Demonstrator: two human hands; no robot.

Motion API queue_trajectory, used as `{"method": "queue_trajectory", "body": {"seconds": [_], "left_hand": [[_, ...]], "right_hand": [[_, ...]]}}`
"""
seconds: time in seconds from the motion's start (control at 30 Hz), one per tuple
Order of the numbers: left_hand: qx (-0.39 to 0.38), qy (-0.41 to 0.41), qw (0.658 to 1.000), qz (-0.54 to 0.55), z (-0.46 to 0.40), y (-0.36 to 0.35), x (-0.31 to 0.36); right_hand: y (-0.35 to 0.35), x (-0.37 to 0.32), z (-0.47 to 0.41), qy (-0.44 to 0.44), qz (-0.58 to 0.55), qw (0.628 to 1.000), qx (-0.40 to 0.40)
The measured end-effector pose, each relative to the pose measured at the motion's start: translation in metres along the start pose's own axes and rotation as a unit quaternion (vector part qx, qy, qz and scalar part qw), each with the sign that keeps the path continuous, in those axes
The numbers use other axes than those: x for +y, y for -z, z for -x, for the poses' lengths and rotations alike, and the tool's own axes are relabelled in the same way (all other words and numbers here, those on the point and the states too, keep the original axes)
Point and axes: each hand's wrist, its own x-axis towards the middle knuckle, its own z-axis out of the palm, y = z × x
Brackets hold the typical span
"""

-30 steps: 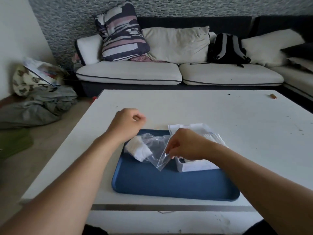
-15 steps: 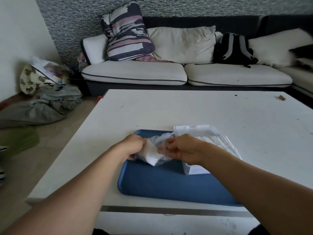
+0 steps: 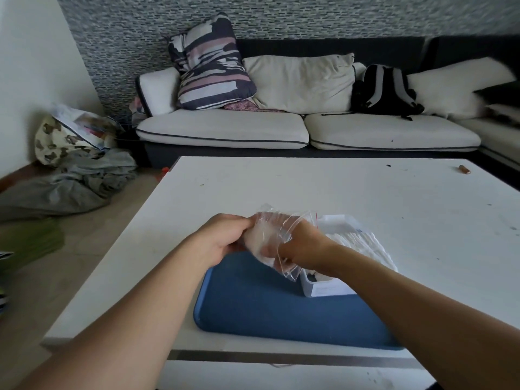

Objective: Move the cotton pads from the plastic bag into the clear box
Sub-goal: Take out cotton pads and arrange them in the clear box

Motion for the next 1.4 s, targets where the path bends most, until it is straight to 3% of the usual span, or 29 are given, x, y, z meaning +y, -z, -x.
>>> {"method": "queue_trajectory", "body": {"seconds": [0.13,0.2,0.53,0.7,0.9,1.0,1.07,1.2,1.4], "left_hand": [[-0.015,-0.009,1.0,-0.001,0.001,-0.009,0.005],[-0.002,-0.002,1.0,0.025,0.0,-0.013,0.006],[0.105,0.079,0.98,0.152,-0.002,-0.031,0.017],[0.114,0.109,0.968,0.197,0.004,-0.031,0.019],[0.148,0.03,0.984,0.098,0.004,-0.033,0.02],[0.143,-0.028,0.989,0.039,-0.003,-0.033,0.013],[0.148,-0.04,0.988,0.021,-0.006,-0.033,0.01],[0.198,-0.041,0.978,0.056,-0.01,-0.025,0.013],[0.303,-0.008,0.942,0.142,-0.018,0.006,0.016]], "right_hand": [[0.012,-0.006,0.013,0.016,0.027,0.999,-0.022],[0.017,-0.01,0.018,0.04,-0.013,0.999,-0.025],[0.017,-0.008,0.015,0.124,0.014,0.99,0.06],[0.02,-0.001,0.013,0.12,-0.117,0.984,0.063],[0.025,0.006,0.004,0.093,-0.116,0.989,0.029],[0.03,0.012,0.005,0.026,-0.035,0.999,-0.006],[0.033,0.014,0.005,0.041,-0.026,0.999,0.003],[0.039,0.019,0.0,0.081,-0.1,0.99,0.052],[0.048,0.014,0.015,0.139,-0.216,0.965,0.047]]}}
